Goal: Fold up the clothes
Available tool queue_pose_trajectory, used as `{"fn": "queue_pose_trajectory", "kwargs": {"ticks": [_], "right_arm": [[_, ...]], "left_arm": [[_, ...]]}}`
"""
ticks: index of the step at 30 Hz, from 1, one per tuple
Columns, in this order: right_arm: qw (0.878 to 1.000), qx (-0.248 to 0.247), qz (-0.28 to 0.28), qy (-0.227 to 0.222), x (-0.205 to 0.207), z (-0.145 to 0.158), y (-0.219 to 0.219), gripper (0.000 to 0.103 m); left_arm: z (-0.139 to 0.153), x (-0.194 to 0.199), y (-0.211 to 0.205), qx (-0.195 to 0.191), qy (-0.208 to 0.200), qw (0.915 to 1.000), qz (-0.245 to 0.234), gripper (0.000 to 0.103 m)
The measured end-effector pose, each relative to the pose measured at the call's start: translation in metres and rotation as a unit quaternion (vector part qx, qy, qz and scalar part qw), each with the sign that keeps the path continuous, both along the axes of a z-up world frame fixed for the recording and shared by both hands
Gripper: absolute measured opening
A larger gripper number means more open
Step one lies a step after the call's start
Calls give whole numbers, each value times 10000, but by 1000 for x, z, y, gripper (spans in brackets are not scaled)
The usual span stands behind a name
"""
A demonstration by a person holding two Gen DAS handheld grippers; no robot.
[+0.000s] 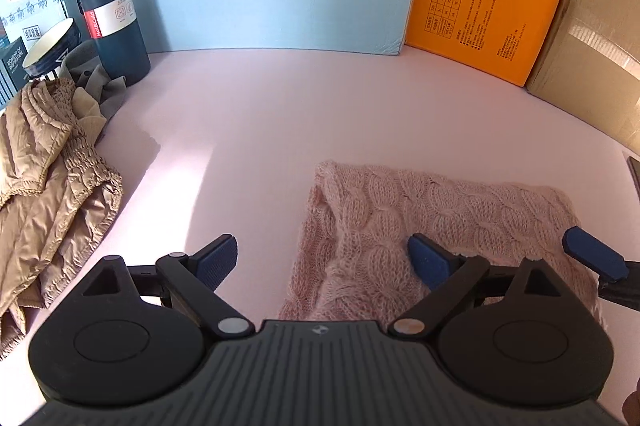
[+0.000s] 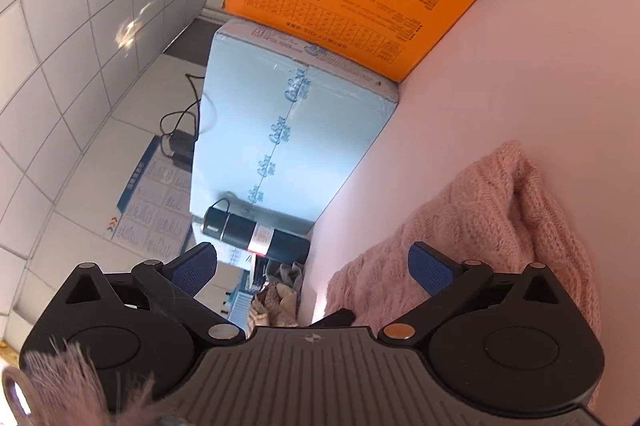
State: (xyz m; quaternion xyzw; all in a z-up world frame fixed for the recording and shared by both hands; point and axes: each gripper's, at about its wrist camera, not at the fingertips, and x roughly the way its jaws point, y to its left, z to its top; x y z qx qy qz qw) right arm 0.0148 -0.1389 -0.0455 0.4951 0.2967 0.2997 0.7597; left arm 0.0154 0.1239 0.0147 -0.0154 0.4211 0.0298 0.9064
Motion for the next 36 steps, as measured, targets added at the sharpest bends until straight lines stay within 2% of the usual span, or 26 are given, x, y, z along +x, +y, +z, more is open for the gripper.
{"fn": "queue_pose_trajectory", "kwargs": {"ticks": [3,6,10,13,17,19,21,25,28,30,33,36], "right_arm": [[9983,128,566,99,-9,3,-2,103],[9958,286,751,434,-18,-11,-8,103],[9939,323,623,850,-23,-33,-12,103],[9938,408,569,863,-23,-34,-14,103],[9951,154,644,738,-24,-23,-13,103],[9969,-32,667,406,-25,-5,-15,103],[9976,-183,669,56,-25,13,-20,103],[9895,-1360,102,-483,-28,34,-33,103],[9859,-1667,-110,-51,-20,19,-47,103],[9832,-1782,-192,338,-15,3,-57,103],[9812,-1812,-148,652,-8,-18,-59,103],[9847,-1648,-153,549,-6,-24,-61,103]], "left_arm": [[9,-13,5,88,-27,10000,40,92],[6,-16,7,76,107,9999,54,92],[-6,-15,3,183,377,9991,-15,92],[-8,-17,2,194,418,9989,-45,92],[-3,-20,7,64,297,9995,-113,92],[7,-27,20,-267,109,9996,-76,92],[16,-37,39,-785,-68,9969,68,92],[14,-48,75,-1829,-56,9827,296,92],[4,-49,89,-2381,47,9708,307,92],[-4,-47,88,-2534,180,9669,235,92],[-10,-40,84,-2663,320,9633,17,92],[-19,-33,74,-2817,447,9580,-292,92]]}}
